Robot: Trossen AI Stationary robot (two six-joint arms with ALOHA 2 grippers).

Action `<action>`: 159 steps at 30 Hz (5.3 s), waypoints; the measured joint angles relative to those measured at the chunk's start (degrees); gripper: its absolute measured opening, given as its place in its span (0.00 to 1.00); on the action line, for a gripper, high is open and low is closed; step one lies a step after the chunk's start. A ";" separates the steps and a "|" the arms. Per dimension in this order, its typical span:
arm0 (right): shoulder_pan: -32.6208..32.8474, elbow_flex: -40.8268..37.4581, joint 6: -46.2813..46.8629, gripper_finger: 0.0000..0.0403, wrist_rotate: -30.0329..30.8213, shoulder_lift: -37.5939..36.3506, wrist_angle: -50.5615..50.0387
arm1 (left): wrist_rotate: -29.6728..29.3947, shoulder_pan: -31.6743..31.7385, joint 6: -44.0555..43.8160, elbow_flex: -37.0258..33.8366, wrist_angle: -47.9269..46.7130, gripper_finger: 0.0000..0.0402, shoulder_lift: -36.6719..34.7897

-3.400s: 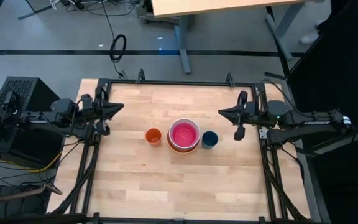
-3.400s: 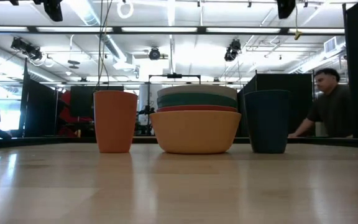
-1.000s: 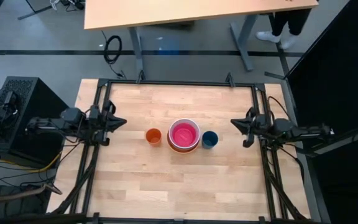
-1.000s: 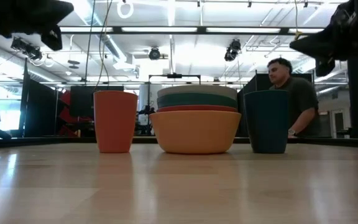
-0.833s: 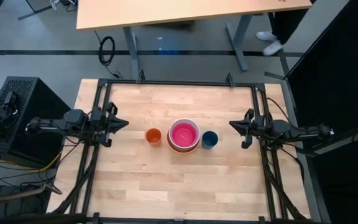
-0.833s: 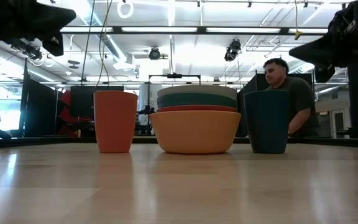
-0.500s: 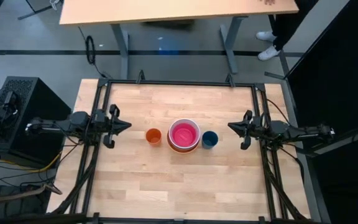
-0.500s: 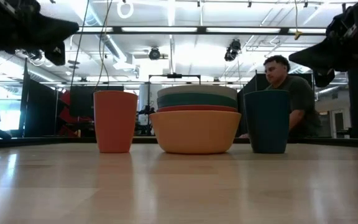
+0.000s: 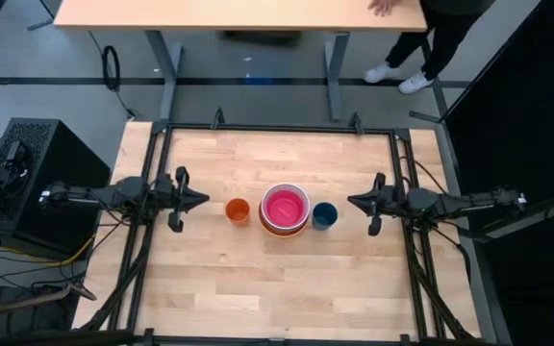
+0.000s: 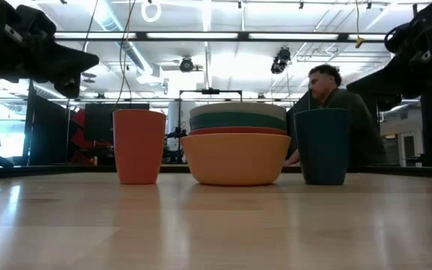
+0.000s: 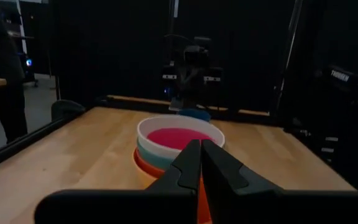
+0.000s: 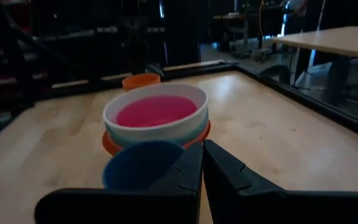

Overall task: Nest bowls inside each other
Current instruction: Return to Home Position

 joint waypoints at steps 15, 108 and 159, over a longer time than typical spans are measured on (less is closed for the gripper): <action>0.00 -0.05 -7.73 0.00 0.12 2.72 0.16 | -4.81 0.00 7.39 -0.44 0.12 0.00 0.00; 0.00 -0.14 -12.29 0.00 -1.48 2.55 3.70 | -4.57 0.02 8.92 -0.53 0.40 0.00 0.00; 0.00 -0.12 -12.27 0.00 -1.49 2.57 3.71 | -4.57 0.00 8.90 -0.53 0.40 0.01 0.00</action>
